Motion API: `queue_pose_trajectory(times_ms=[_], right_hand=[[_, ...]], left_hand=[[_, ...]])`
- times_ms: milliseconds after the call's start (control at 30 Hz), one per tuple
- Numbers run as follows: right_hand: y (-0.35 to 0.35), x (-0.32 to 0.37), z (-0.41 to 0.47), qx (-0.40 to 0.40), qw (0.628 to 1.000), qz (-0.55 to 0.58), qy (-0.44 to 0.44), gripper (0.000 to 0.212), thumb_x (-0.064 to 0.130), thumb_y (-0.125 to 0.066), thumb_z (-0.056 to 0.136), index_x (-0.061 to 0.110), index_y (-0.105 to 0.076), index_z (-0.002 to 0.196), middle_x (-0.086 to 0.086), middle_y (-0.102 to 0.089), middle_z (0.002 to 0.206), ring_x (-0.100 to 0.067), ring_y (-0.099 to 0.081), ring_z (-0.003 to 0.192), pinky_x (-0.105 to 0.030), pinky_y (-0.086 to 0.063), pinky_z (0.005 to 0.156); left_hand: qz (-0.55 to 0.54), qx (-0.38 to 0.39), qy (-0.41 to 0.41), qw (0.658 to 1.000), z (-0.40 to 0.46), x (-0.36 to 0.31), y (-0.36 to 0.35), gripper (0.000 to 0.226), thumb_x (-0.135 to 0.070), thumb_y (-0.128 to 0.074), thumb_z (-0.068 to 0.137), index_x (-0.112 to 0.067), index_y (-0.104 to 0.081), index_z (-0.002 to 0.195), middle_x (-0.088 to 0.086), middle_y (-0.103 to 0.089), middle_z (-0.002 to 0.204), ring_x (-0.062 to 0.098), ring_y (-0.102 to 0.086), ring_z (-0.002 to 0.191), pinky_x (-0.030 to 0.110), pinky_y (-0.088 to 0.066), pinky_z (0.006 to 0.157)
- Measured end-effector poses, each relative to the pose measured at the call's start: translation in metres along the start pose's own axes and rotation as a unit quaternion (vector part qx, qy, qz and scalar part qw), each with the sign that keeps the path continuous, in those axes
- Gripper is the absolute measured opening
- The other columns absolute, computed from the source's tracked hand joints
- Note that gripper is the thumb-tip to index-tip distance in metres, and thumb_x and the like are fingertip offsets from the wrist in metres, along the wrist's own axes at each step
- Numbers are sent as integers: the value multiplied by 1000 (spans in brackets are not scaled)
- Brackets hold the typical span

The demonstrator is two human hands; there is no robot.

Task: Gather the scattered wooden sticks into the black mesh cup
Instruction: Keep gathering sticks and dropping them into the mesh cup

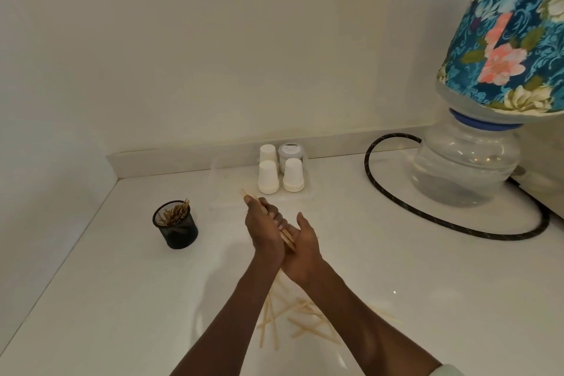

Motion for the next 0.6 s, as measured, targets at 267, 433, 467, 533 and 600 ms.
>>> queue_pose_trajectory(times_ms=[267, 433, 467, 533, 600], right_hand=[[-34, 8, -7, 116, 988, 102, -10, 61, 52, -37, 99, 4, -60, 128, -7, -61, 120, -20, -49, 134, -36, -37, 112], [-40, 6, -9, 114, 987, 115, -12, 60, 51, -33, 100, 5, -53, 131, -8, -60, 118, -25, -56, 121, -36, -38, 108], [-40, 6, -10, 107, 988, 114, -11, 55, 51, -33, 100, 6, -56, 123, -7, -61, 111, -25, -57, 117, -36, -37, 109], [-45, 5, -11, 104, 989, 107, -6, 46, 50, -35, 99, 10, -56, 109, -3, -58, 102, -20, -56, 116, -33, -35, 110], [-50, 5, -11, 106, 989, 103, -1, 38, 47, -39, 99, 16, -51, 117, -1, -51, 110, -12, -46, 131, -30, -32, 113]], left_hand=[[192, 21, -145, 970, -26, -25, -21, 55, -65, -59, 79, -23, -41, 50, -1, -37, 48, 17, -36, 47, 36, -36, 56], [213, 19, -165, 963, -28, -34, -25, 50, -54, -55, 82, -18, -42, 49, 2, -41, 48, 20, -40, 50, 39, -38, 62], [220, 22, -168, 961, -28, -34, -25, 50, -54, -57, 82, -18, -44, 50, 2, -43, 48, 20, -42, 50, 39, -40, 62], [243, 26, -182, 952, -27, -34, -23, 46, -52, -62, 81, -18, -50, 52, 2, -50, 50, 19, -49, 51, 38, -45, 63], [256, 21, -190, 948, -25, -34, -22, 42, -50, -66, 80, -17, -56, 57, 2, -56, 54, 17, -56, 54, 36, -50, 65]])
Point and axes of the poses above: each hand's wrist, its own z-axis towards the middle knuckle, its own y-axis out of the back of the hand, x = y × z, the point moved 1 cm from there along z, towards the middle knuckle
